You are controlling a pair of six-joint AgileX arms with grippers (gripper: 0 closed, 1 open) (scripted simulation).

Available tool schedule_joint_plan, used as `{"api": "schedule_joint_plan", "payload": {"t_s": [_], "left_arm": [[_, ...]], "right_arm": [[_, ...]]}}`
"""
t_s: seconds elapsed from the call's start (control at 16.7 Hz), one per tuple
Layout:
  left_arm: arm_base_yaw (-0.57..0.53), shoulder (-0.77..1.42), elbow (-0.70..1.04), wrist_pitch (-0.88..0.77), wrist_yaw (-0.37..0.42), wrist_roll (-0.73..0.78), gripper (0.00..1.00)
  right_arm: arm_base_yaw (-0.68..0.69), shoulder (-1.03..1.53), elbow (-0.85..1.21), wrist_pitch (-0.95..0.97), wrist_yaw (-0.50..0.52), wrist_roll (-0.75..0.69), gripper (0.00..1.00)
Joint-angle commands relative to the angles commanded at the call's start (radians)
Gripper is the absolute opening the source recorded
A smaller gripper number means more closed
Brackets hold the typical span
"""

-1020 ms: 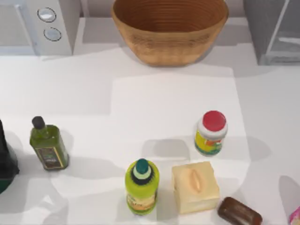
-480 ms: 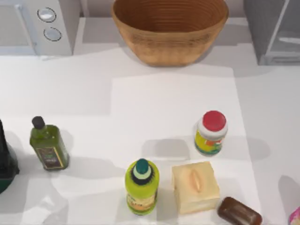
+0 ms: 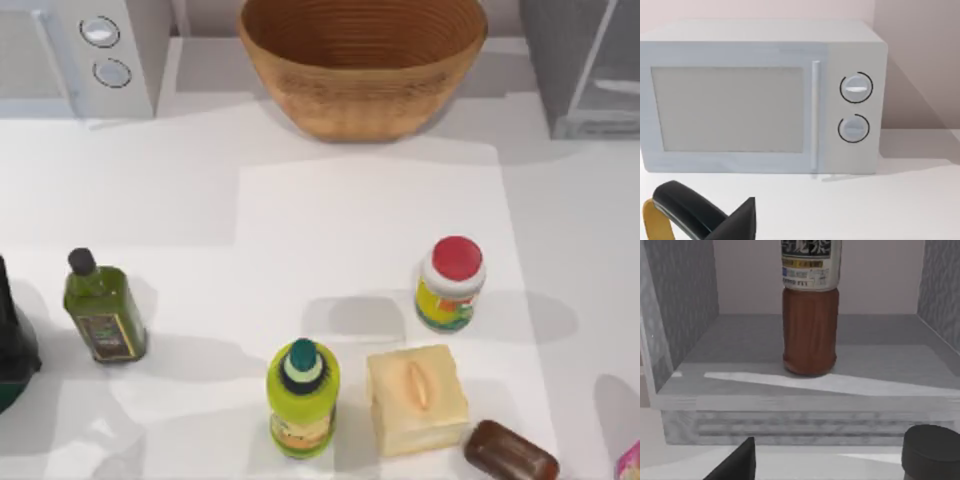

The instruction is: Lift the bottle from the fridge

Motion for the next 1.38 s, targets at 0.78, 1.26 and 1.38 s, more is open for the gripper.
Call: {"api": "schedule_joint_plan", "payload": {"t_s": [0.78,1.26,1.38], "left_arm": [[0.000,0.000,0.000,0.000,0.000,0.000,1.00],[0.000,0.000,0.000,0.000,0.000,0.000,1.00],[0.000,0.000,0.000,0.000,0.000,0.000,1.00]], "right_arm": [[0.247,0.155,0.705,-0.456,0.244,0.004,1.00],[0.318,0.335,0.843,-0.521,0.328,-0.002,1.00],[0.318,0.335,0.843,-0.521,0.328,-0.002,1.00]]}}
